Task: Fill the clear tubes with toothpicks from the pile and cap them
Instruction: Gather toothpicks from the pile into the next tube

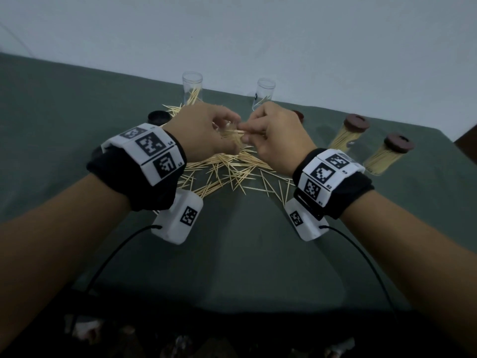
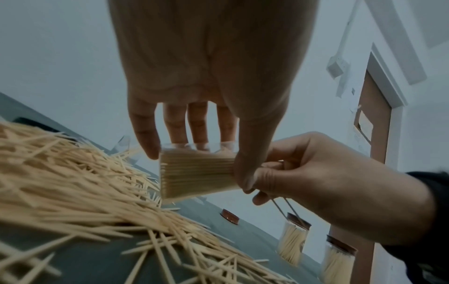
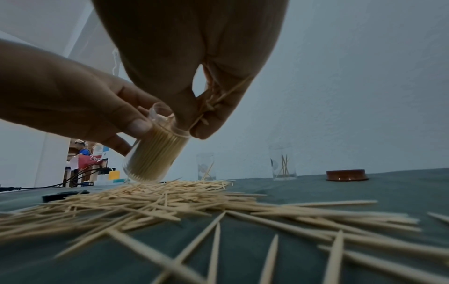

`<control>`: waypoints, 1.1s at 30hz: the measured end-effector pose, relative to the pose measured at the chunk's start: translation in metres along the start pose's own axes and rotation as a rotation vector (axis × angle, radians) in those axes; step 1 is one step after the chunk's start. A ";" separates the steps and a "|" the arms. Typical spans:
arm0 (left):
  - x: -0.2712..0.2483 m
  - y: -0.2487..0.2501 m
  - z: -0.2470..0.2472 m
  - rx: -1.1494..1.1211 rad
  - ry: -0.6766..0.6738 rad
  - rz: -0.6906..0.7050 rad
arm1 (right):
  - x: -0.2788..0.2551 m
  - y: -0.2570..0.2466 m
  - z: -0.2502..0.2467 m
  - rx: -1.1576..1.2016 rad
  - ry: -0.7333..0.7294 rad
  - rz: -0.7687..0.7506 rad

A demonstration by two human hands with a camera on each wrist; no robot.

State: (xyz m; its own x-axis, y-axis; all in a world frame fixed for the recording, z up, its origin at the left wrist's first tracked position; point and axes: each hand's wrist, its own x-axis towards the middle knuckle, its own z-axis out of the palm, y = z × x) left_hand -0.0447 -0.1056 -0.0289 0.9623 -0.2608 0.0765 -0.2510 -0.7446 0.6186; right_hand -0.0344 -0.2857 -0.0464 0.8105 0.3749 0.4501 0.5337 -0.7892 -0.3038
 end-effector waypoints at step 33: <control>0.000 -0.001 0.001 -0.013 -0.028 -0.026 | -0.001 -0.001 -0.012 0.051 -0.109 0.109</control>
State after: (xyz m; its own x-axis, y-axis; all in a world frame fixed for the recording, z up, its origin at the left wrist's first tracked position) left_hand -0.0450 -0.1057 -0.0305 0.9651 -0.2592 0.0385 -0.2248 -0.7434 0.6299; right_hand -0.0386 -0.2914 -0.0367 0.8842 0.3411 0.3193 0.4506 -0.8033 -0.3896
